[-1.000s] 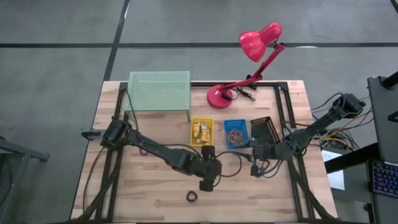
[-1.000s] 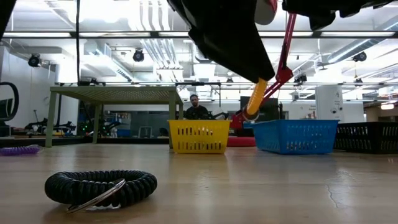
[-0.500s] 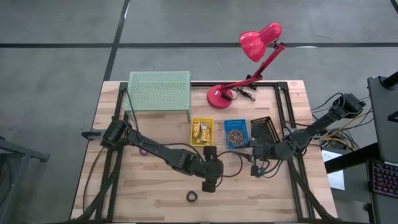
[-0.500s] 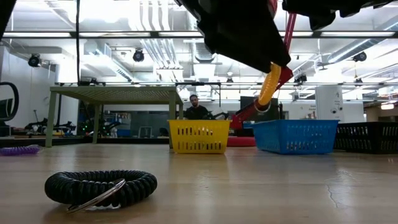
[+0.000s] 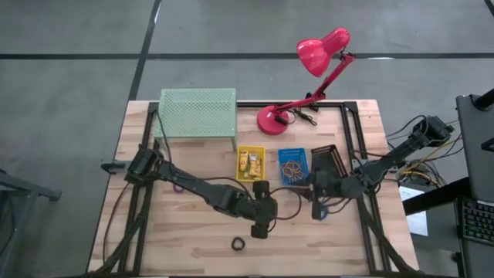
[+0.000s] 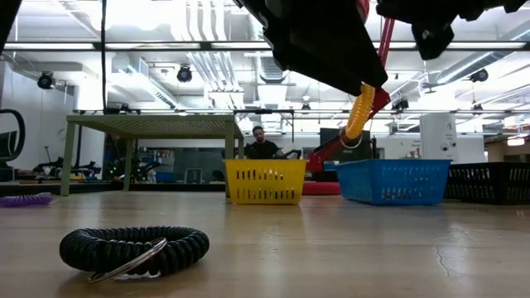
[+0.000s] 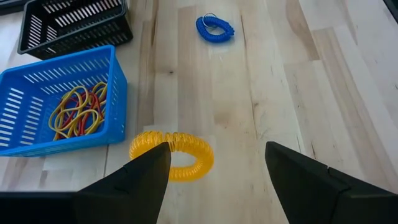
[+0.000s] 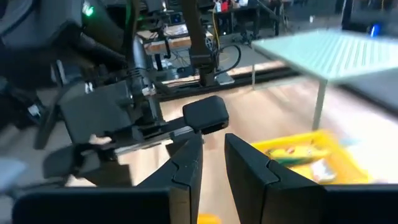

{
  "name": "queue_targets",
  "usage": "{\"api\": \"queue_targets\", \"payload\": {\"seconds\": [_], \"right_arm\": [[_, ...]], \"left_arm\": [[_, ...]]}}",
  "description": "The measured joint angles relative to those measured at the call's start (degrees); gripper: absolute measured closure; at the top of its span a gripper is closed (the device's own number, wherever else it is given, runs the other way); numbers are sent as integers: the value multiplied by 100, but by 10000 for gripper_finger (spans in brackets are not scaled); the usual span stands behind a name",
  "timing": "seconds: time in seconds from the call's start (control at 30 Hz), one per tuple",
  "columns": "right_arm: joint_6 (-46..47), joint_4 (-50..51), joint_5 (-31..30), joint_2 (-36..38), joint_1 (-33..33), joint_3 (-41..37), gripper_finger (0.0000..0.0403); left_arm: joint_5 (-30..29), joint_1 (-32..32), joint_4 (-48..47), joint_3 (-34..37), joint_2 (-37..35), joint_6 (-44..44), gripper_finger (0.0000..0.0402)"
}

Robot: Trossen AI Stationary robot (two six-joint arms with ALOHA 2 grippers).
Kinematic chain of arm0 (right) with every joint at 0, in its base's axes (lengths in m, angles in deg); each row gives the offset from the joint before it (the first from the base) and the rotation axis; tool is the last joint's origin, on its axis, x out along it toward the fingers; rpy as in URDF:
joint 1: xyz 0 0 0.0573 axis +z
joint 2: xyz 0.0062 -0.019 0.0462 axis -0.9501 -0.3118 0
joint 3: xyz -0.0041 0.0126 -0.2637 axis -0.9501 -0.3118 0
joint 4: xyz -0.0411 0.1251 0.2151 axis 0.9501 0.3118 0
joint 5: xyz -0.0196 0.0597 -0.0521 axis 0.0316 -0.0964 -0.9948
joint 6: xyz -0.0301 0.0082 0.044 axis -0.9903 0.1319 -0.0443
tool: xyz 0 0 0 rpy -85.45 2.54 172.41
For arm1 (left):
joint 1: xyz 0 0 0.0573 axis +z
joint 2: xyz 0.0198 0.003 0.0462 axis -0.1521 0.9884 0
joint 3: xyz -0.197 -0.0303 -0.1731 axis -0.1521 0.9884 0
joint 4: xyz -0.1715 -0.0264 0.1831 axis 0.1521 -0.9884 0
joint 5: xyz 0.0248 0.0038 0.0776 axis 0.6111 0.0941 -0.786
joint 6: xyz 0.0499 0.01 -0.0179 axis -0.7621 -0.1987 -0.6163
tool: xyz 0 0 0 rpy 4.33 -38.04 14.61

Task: Pick & Place Office Desk Supplies
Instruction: Put the yellow spring keychain into the black basket

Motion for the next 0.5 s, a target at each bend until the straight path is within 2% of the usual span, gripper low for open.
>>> {"api": "queue_targets", "payload": {"seconds": [0.07, 0.17, 0.27, 0.4, 0.5], "right_arm": [[482, 140, 221, 0, 1, 2, 335], [587, 728, 794, -14, 4, 3, 335], [660, 1147, 888, -261, 122, 3, 335], [587, 815, 878, -855, 384, 3, 335], [173, 359, 875, -1332, 588, 3, 335]], "left_arm": [[0, 4, 11, 0, 0, 0, 135], [0, 11, 22, 0, 0, 0, 135], [0, 13, -2, 0, -2, 0, 135], [0, 15, -26, 0, -2, -109, 135], [0, 17, -27, 0, -2, -177, 135]]}}
